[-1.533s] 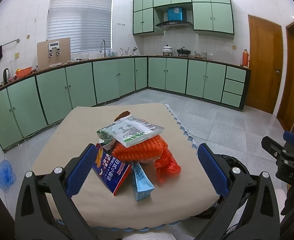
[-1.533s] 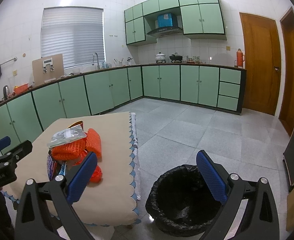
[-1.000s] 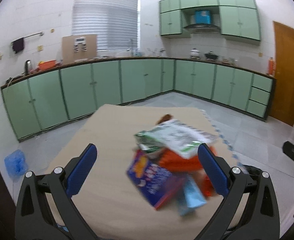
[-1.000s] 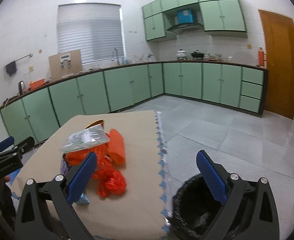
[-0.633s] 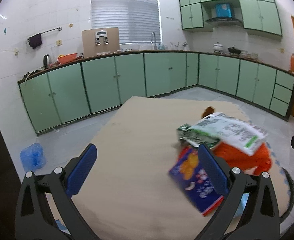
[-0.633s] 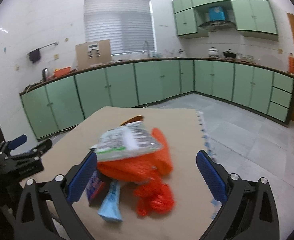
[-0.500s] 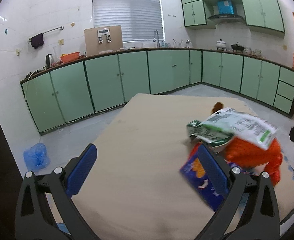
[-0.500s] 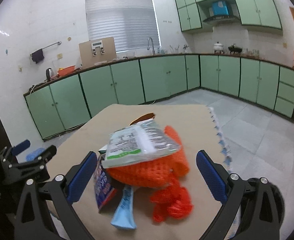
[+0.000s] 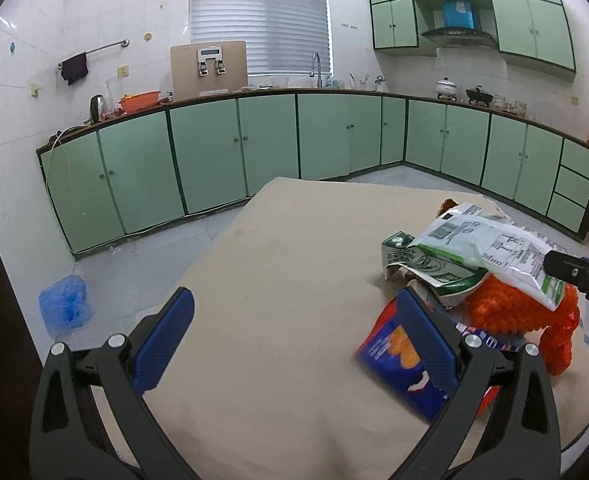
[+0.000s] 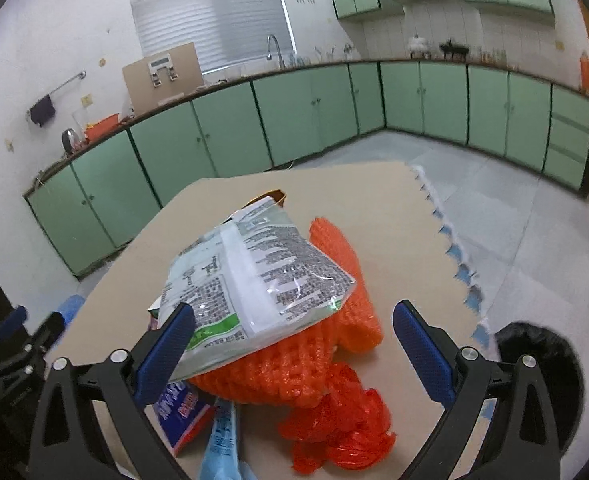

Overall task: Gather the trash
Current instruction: 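Grasp the white-green snack bag with the right gripper and lift it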

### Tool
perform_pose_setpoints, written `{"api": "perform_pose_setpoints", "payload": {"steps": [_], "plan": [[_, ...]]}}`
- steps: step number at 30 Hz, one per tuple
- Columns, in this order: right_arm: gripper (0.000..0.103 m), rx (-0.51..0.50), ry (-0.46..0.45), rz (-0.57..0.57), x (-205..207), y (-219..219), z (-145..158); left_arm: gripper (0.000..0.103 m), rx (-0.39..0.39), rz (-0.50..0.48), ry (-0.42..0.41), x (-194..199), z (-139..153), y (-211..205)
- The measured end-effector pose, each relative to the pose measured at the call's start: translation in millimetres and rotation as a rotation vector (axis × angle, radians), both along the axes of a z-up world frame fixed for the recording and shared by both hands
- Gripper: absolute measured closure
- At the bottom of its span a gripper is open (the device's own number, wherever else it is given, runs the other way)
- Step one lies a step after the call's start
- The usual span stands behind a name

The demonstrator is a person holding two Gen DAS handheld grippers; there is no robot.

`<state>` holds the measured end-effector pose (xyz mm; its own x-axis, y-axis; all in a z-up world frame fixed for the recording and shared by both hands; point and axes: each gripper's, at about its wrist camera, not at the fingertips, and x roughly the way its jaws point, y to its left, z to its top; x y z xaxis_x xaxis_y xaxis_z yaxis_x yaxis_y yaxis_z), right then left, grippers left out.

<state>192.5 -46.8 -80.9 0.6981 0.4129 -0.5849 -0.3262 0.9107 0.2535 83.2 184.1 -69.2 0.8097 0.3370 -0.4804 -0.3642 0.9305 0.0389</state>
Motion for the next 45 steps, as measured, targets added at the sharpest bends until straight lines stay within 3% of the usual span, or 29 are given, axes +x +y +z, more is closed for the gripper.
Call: {"api": "perform_pose_setpoints", "payload": {"steps": [5,8,16,25,29,34,45], "plan": [[0.006,0.052,0.026,0.062,2.5,4.8,0.4,0.005,0.000,-0.007,0.002,8.1,-2.5,-6.0],[0.015,0.078,0.033,0.085,4.5,6.0,1.5,0.005,-0.001,-0.006,0.005,10.1,-4.1,-6.6],[0.052,0.111,0.013,0.151,3.5,8.1,10.2,0.005,0.002,-0.013,0.013,11.1,-4.5,-9.9],[0.069,0.145,-0.014,0.159,-1.3,2.1,14.8,0.005,0.007,-0.024,0.021,12.1,-5.5,-16.9],[0.069,0.165,-0.041,0.131,-4.8,-7.7,21.6,0.005,0.004,-0.029,0.028,13.0,-7.9,-18.7],[0.091,0.173,-0.090,0.141,-11.1,-16.1,30.4,0.005,0.006,-0.040,0.027,12.2,-7.1,-21.2],[0.097,0.255,-0.155,0.163,-27.7,-35.4,57.2,0.005,0.001,-0.067,0.007,11.0,-1.7,-28.6]]}}
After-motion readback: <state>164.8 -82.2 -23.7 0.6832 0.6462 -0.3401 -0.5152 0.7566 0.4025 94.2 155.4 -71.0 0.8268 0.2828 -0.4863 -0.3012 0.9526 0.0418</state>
